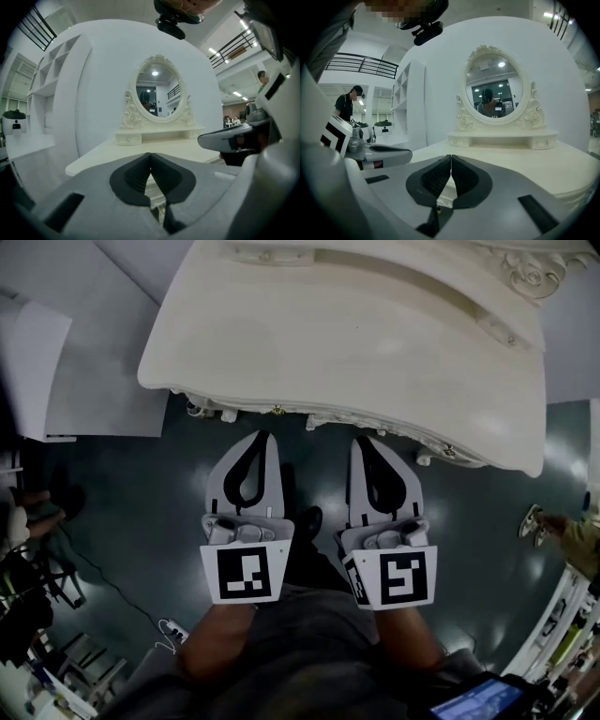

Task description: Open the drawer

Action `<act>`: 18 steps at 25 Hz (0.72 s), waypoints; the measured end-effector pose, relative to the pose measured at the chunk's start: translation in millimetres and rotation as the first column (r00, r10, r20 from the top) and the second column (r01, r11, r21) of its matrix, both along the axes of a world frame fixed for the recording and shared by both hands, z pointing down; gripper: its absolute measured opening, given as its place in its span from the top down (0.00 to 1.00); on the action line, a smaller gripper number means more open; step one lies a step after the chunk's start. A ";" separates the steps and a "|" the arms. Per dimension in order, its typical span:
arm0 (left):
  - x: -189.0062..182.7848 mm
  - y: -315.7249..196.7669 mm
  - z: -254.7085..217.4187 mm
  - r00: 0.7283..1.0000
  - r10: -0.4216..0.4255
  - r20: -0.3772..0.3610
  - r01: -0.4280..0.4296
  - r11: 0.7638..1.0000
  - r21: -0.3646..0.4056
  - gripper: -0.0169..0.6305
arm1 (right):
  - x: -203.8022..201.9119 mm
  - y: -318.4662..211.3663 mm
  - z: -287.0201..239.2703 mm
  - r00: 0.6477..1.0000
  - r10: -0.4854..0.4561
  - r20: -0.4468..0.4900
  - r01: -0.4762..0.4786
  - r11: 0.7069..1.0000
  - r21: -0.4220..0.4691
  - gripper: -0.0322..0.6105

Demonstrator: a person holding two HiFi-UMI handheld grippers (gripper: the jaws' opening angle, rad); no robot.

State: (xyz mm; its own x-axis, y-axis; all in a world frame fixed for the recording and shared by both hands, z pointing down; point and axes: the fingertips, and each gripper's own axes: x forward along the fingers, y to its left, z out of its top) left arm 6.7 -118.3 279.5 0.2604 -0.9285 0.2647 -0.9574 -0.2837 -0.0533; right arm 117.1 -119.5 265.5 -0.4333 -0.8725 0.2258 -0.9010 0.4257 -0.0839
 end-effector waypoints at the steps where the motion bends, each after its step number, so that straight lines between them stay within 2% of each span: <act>1: -0.2 -12.9 -14.7 1.000 -0.005 -0.013 0.005 1.000 -0.020 0.95 | -0.7 -13.3 -17.7 1.000 -0.003 -0.015 0.003 1.000 -0.016 0.93; 4: -4.7 -33.0 -31.1 1.000 -0.012 -0.029 0.010 0.998 -0.054 0.95 | -7.6 -33.8 -43.8 0.999 -0.006 -0.037 0.004 0.999 -0.031 0.93; 10: 0.9 -37.4 24.4 0.999 -0.047 -0.010 0.045 0.992 -0.114 0.95 | -4.6 -31.3 3.8 0.999 -0.026 -0.043 0.021 0.994 -0.105 0.93; 15: -9.0 -39.0 43.1 0.997 -0.044 -0.065 0.036 0.991 -0.127 0.95 | -16.3 -28.3 12.6 0.998 -0.030 -0.062 0.022 0.991 -0.132 0.93; 16: -9.6 -41.1 46.3 0.996 -0.043 -0.081 0.032 0.992 -0.126 0.93 | -16.6 -29.0 14.3 0.998 -0.028 -0.064 0.019 0.990 -0.137 0.93; 18: -8.5 -47.3 51.8 0.994 -0.038 -0.107 0.025 0.993 -0.119 0.76 | -16.5 -31.1 18.2 0.997 -0.026 -0.067 0.017 0.989 -0.144 0.93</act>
